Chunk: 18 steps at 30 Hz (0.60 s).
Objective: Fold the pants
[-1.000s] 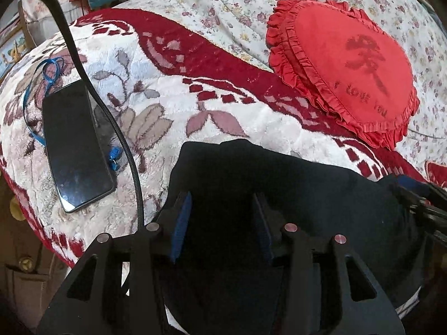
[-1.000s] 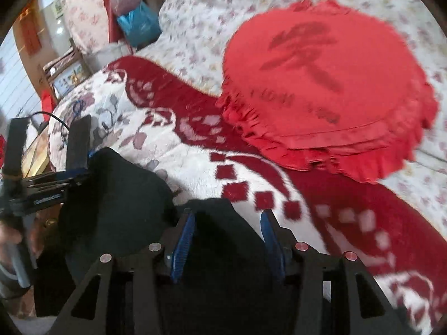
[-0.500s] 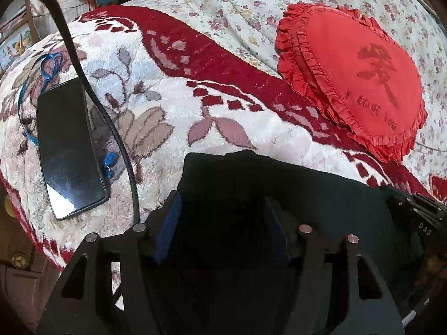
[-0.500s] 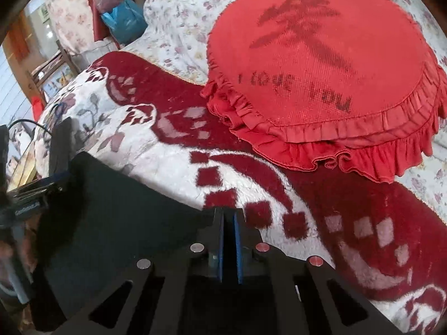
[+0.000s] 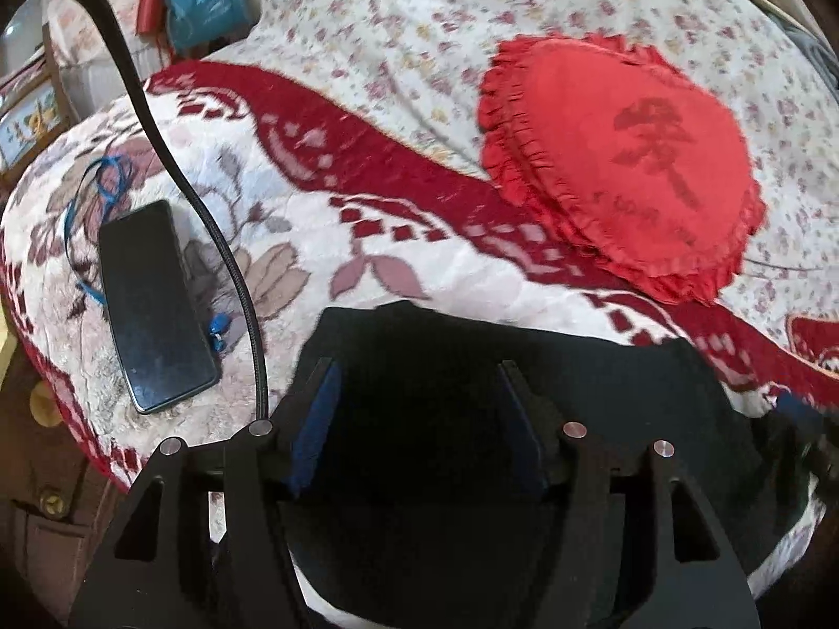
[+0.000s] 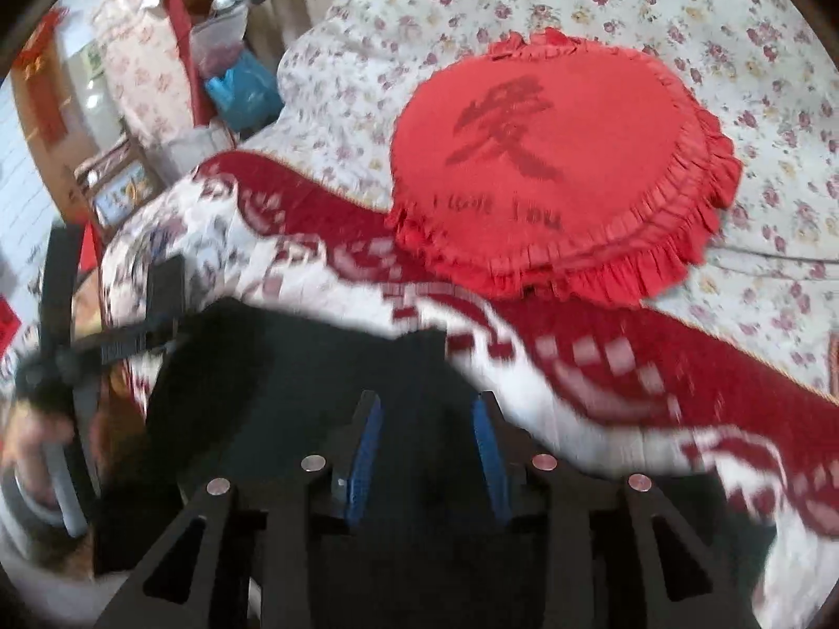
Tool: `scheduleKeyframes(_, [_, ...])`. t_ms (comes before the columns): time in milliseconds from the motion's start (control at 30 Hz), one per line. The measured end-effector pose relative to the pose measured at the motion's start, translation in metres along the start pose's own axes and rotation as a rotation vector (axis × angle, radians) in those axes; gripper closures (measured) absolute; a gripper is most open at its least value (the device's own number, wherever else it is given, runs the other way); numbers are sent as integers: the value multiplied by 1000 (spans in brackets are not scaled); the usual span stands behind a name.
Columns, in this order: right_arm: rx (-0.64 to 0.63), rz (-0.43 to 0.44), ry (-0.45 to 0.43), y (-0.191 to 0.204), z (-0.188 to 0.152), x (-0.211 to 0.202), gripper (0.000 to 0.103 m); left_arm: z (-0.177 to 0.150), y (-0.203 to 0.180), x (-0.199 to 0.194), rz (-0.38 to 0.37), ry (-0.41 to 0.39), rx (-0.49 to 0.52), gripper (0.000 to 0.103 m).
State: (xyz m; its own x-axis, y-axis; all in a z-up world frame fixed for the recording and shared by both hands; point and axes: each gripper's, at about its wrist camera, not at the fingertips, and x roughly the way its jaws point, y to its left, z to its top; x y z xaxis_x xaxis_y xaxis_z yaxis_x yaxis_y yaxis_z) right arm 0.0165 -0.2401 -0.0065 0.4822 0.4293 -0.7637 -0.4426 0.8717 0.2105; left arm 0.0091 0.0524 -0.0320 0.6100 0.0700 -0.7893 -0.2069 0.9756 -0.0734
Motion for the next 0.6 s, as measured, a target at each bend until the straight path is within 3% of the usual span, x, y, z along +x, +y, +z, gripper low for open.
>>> scheduleKeyframes(133, [45,10,2,-6,-29,-15,68,-3,-16,-12,-18,-8,26,42])
scheduleKeyframes(533, [172,-149,83,-74,-82,-13,68,-27,-77,-12,-112,50,126,42])
scheduleKeyframes(600, [200,-134,81,-84,-86,-10,68,-32,-88,-9,-130,62,143,42])
